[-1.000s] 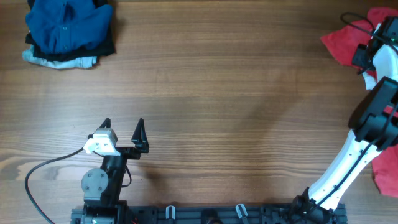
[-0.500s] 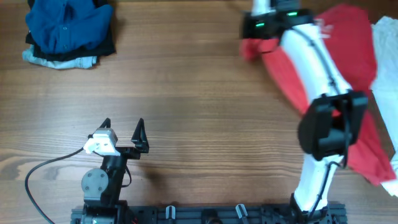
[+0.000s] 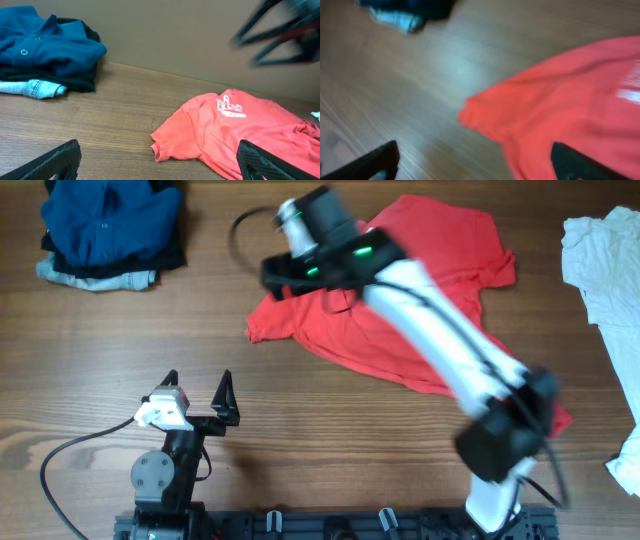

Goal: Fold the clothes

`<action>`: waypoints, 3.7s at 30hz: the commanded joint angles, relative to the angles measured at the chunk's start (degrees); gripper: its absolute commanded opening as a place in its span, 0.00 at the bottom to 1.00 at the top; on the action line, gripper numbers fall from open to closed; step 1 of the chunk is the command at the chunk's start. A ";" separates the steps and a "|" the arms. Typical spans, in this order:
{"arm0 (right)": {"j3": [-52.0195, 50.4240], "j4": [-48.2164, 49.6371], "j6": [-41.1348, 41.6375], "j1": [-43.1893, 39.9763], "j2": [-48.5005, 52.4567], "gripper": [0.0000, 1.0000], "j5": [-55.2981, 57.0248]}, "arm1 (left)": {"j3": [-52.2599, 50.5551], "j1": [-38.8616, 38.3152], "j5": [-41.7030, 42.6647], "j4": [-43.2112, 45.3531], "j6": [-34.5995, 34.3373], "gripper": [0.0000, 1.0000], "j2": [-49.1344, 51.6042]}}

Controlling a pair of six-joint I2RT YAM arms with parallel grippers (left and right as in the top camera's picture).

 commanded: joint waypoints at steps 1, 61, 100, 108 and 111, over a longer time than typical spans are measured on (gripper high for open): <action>2.69 -7.98 1.05 -7.78 -14.88 1.00 -0.48 | -0.28 0.48 -0.33 -0.31 0.90 1.00 -0.42; -64.17 6.60 28.00 -37.75 -18.21 0.73 13.42 | -0.28 0.48 -0.33 -0.31 0.90 1.00 -0.42; -61.11 -19.76 37.00 -39.67 -48.19 1.00 3.39 | -0.28 0.48 -0.33 -0.24 0.90 1.00 -0.42; -61.11 -17.99 27.34 -39.67 -44.30 1.00 -0.85 | 1.25 0.48 16.46 9.33 -6.93 1.00 -0.42; -61.11 -17.00 27.32 -39.67 -44.30 1.00 -0.87 | 8.61 0.46 16.96 4.81 -7.08 1.00 1.86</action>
